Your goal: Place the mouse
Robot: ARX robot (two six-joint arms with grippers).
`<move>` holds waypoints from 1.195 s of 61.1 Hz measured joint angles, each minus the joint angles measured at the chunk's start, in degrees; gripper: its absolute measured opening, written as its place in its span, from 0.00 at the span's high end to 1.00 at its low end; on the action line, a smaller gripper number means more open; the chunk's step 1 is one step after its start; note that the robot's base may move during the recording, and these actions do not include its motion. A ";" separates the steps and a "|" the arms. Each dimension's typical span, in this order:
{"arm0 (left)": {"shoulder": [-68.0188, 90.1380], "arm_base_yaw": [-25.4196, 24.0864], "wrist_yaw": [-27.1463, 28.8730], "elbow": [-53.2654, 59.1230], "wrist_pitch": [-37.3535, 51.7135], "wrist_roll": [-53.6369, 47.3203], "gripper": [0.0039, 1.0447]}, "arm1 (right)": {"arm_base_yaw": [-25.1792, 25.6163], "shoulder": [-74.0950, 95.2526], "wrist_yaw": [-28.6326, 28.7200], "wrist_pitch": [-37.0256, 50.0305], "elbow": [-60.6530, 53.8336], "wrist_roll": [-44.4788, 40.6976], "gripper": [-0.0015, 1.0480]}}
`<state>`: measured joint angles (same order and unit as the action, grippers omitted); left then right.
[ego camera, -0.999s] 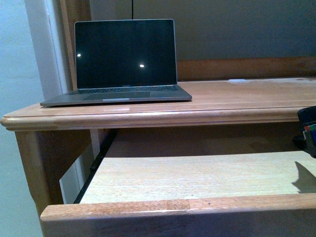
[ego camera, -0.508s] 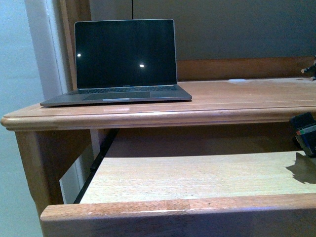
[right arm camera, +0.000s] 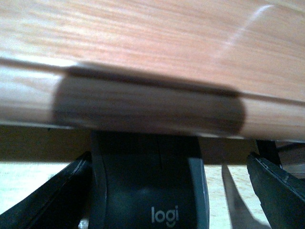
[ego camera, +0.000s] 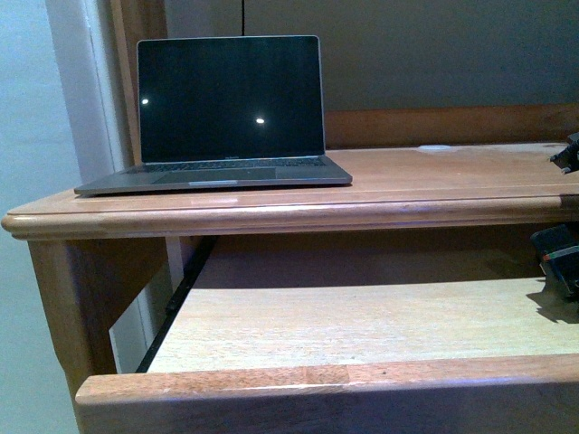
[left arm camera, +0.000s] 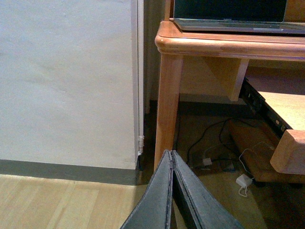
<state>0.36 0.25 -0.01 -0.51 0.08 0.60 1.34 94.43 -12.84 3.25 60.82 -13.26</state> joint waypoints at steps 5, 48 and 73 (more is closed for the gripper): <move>0.00 0.00 0.00 0.00 0.00 0.00 0.98 | 0.52 0.44 1.84 -0.42 0.33 1.11 0.22; 0.00 0.00 0.00 0.00 0.00 0.02 0.10 | 10.54 -19.08 19.12 -11.30 -2.84 -4.13 0.45; 0.00 0.00 0.00 0.00 0.00 -0.09 0.07 | -11.02 5.25 -7.52 -3.93 21.24 4.70 0.45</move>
<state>0.36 0.25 -0.01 -0.51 0.08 0.51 -9.67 99.68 -20.36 -0.69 82.06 -8.56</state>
